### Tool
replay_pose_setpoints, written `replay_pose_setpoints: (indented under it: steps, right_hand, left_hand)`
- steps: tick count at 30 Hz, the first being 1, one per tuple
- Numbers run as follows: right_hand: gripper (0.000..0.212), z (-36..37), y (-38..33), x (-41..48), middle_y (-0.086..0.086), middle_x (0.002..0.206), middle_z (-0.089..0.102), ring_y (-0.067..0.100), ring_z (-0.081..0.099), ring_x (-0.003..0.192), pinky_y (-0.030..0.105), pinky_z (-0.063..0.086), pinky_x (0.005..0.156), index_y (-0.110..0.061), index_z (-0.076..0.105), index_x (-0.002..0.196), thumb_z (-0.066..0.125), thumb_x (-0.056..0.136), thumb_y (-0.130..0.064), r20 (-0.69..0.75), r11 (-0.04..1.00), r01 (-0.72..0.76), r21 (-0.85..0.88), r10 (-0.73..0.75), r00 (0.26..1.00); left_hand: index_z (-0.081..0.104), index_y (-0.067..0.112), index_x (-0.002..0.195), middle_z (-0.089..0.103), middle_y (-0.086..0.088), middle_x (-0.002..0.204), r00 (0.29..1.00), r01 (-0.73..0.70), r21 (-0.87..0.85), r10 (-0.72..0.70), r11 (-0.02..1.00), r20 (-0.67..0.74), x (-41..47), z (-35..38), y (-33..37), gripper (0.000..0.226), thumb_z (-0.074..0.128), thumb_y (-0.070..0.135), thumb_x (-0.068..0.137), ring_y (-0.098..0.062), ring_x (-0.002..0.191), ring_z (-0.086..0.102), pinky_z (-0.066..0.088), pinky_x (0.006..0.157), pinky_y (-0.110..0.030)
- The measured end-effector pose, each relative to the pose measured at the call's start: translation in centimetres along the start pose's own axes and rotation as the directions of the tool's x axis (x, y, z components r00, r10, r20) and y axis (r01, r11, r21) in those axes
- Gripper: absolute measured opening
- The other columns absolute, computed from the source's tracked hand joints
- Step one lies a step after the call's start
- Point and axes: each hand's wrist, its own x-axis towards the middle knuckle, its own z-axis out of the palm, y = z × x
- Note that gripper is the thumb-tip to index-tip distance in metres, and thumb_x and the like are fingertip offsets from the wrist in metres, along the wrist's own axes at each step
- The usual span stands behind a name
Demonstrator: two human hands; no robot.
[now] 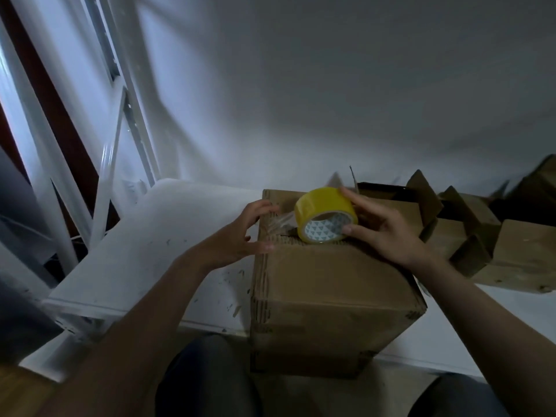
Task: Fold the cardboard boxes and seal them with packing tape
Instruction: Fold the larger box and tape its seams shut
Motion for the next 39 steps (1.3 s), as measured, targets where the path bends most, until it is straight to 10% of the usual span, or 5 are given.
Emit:
replay_pose_setpoints:
  steps: [7, 13, 22, 33, 39]
  right_hand:
    - [0.063, 2.3, -0.1, 0.7, -0.013, 0.134, 0.062, 0.013, 0.057, 0.128, 0.034, 0.049, 0.107, -0.02, 0.048, 0.148, 0.071, 0.089, -0.018, -0.146, 0.999, 0.037, 0.037, -0.031, 0.989]
    - [0.06, 2.4, 0.2, 0.6, -0.011, 0.133, 0.061, 0.015, 0.056, 0.128, 0.044, 0.049, 0.108, -0.02, 0.048, 0.147, 0.069, 0.091, -0.019, -0.154, 0.996, 0.078, 0.045, -0.07, 0.986]
    - [0.052, 2.4, 0.9, 0.9, 0.001, 0.138, 0.06, 0.019, 0.056, 0.13, 0.051, 0.048, 0.108, -0.012, 0.055, 0.142, 0.069, 0.092, -0.017, -0.161, 0.984, 0.178, 0.013, -0.173, 0.972]
    - [0.049, 0.4, -0.1, 2.3, -0.002, 0.11, 0.058, 0.024, 0.061, 0.098, 0.046, 0.057, 0.069, -0.03, 0.066, 0.131, 0.069, 0.084, -0.016, -0.085, 0.946, 0.218, -0.241, -0.244, 0.966]
    - [0.052, -1.7, -0.1, 1.8, -0.003, 0.111, 0.057, 0.021, 0.06, 0.106, 0.047, 0.056, 0.079, -0.032, 0.065, 0.134, 0.07, 0.085, -0.014, -0.008, 0.935, 0.214, -0.283, -0.226, 0.974]
  left_hand:
    - [0.038, 0.052, 0.139, 0.039, 0.024, 0.154, 0.999, 0.003, 0.027, -0.004, 1.0, 0.033, 1.9, -3.0, 0.6, 0.105, 0.089, 0.071, 0.049, -0.013, 0.15, 0.025, 0.031, 0.119, -0.051]
    - [0.007, 0.034, 0.161, -0.001, 0.011, 0.169, 0.99, 0.027, 0.45, -0.085, 0.893, 0.11, 0.1, -2.5, 3.1, 0.129, 0.049, 0.099, 0.059, 0.0, 0.152, -0.003, 0.008, 0.125, -0.032]
    - [-0.021, 0.02, 0.158, -0.031, 0.005, 0.163, 0.971, 0.158, 0.789, -0.24, 0.594, -0.013, -1.6, 2.5, 5.2, 0.111, 0.012, 0.088, 0.076, -0.006, 0.15, -0.023, -0.001, 0.126, -0.045]
    - [-0.017, 0.018, 0.159, -0.029, 0.004, 0.164, 0.949, 0.226, 0.865, -0.303, 0.448, -0.091, -1.4, 3.2, 5.6, 0.12, 0.005, 0.094, 0.068, -0.01, 0.153, -0.018, 0.008, 0.126, -0.052]
    - [-0.016, 0.021, 0.159, -0.03, 0.006, 0.163, 0.951, 0.23, 0.864, -0.293, 0.449, -0.1, -1.5, 3.4, 5.7, 0.117, 0.008, 0.093, 0.071, -0.01, 0.153, -0.017, 0.009, 0.125, -0.053]
